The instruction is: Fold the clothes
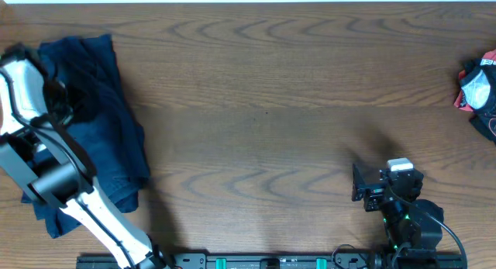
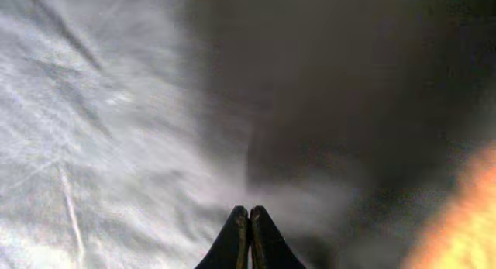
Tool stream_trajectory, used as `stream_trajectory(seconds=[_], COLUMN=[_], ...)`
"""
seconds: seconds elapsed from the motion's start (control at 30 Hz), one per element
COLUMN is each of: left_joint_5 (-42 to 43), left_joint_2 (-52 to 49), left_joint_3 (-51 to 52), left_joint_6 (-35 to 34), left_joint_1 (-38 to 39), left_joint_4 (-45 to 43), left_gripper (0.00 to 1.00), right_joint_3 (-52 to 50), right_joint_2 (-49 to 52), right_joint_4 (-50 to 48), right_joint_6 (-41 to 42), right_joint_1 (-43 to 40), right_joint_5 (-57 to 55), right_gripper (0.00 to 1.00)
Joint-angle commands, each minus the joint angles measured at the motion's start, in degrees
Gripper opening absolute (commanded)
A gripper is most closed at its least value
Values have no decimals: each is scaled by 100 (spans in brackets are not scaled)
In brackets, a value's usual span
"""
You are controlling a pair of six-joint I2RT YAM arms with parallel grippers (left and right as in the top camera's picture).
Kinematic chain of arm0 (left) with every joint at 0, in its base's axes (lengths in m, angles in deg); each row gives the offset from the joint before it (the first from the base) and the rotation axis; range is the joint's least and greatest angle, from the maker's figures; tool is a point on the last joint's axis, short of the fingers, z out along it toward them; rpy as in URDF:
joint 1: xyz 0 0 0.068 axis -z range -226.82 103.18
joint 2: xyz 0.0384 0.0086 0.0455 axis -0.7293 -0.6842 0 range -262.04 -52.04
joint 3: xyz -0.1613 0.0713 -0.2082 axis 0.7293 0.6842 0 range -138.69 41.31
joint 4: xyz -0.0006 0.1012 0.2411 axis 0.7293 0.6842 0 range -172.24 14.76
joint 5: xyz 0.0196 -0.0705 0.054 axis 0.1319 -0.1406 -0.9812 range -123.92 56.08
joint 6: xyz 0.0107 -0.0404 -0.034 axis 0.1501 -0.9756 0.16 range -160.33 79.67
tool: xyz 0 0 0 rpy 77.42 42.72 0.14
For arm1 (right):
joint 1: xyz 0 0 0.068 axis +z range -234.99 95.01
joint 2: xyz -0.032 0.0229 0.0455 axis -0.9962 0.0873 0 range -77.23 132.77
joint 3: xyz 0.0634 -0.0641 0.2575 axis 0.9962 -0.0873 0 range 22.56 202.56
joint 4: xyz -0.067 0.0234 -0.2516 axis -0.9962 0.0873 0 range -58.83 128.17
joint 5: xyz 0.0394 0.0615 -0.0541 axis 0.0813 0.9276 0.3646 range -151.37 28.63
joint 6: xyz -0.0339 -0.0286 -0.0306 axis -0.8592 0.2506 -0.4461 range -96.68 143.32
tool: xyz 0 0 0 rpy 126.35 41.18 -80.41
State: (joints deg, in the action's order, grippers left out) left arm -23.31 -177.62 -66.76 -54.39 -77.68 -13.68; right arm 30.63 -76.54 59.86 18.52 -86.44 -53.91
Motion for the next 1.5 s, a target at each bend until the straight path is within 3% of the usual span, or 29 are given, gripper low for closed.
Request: stream_trajectory(seconds=[0.0,0.23,0.37,0.53,0.93,1.1,1.2,1.47], left_joint_5=[33,352,195,-374,-634,-723,-726,-728], left_joint_2=[745,905,850,835,758,756,756,756], left_joint_3=[-234,-179,-81,68,761,1182,1399,1801], left_joint_6=[168,459,461,433,439,437,439,437], left_joint_1=[337,1377,1867,1978,1572,1569,1569,1565], left_joint_4=[11,254,256,269,232,-46,-197,-538], left_gripper=[6,8,44,50,50,48,41,41], right_joint_3=[-15,-15,-15,-15,-15,-15,-15,-15], right_joint_2=[-35,-35,-35,-35,-35,-35,-35,-35], right_joint_4=[13,13,13,13,13,13,13,11], right_joint_6=[68,68,68,68,68,68,68,68], right_joint_1=[-20,-20,-20,-20,-20,-20,-20,-20], right_joint_5=[-37,-37,-37,-37,-37,-37,-37,-37], right_gripper=[99,99,99,99,99,99,99,99])
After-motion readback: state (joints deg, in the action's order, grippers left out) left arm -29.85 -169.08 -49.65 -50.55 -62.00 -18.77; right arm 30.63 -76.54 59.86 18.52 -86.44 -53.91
